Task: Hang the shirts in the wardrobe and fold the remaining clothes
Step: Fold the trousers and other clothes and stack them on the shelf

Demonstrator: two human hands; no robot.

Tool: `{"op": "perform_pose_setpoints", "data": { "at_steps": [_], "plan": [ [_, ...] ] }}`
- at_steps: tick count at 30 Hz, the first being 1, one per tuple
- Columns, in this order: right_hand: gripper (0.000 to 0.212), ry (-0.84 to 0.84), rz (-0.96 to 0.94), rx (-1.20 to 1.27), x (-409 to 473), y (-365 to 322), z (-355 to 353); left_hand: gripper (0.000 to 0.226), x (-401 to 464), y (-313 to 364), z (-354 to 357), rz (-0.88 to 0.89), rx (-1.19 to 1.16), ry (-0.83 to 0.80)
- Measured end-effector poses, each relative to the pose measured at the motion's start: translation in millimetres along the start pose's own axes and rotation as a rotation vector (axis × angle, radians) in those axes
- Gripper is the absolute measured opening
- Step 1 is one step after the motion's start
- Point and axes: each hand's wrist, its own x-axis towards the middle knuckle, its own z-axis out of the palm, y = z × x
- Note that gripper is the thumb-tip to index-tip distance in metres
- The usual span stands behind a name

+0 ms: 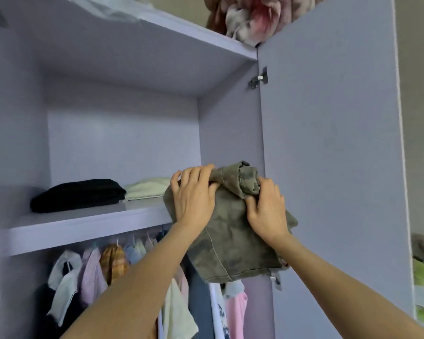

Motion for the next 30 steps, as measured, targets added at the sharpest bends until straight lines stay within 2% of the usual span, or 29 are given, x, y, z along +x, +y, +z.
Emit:
{"op": "perform_pose_setpoints", "data": {
  "at_steps": [3, 5, 9, 11, 15, 24, 27, 30],
  "plan": [
    [0.026, 0.051, 0.045, 0.137, 62.4, 13.4, 38.6, 0.064, 33.7, -37.9, 36.6, -0.004, 0.133, -0.032],
    [0.024, 0.063, 0.098, 0.237, 106.5, 25.2, 64.1, 0.074, 49.9, -67.9, 64.0, 0.018, 0.194, -0.108],
    [0.026, 0.022, 0.2, 0.312, 187.2, 50.6, 121.7, 0.067, 78.2, -120.7, 127.0, 0.067, 0.254, -0.306],
    [0.026, -0.014, 0.194, 0.341, 224.7, 61.6, 154.6, 0.061, 97.6, -142.3, 163.1, 0.062, 0.249, -0.347],
    [0.022, -0.099, 0.208, 0.387, 282.9, 91.4, 212.8, 0.057, 132.3, -171.4, 227.3, -0.011, 0.254, -0.391],
    [0.022, -0.312, 0.364, 0.573, 361.3, 183.8, 355.9, 0.056, 172.3, -239.2, 357.8, -0.208, 0.216, -0.634],
    [0.043, -0.401, 0.146, 0.371, 377.3, 199.1, 397.7, 0.057, 176.4, -268.2, 381.8, -0.299, 0.314, -0.768],
    [0.041, -0.6, -0.083, 0.173, 381.6, 195.9, 411.3, 0.054, 177.5, -283.1, 388.0, -0.374, 0.3, -0.794]
  ]
}}
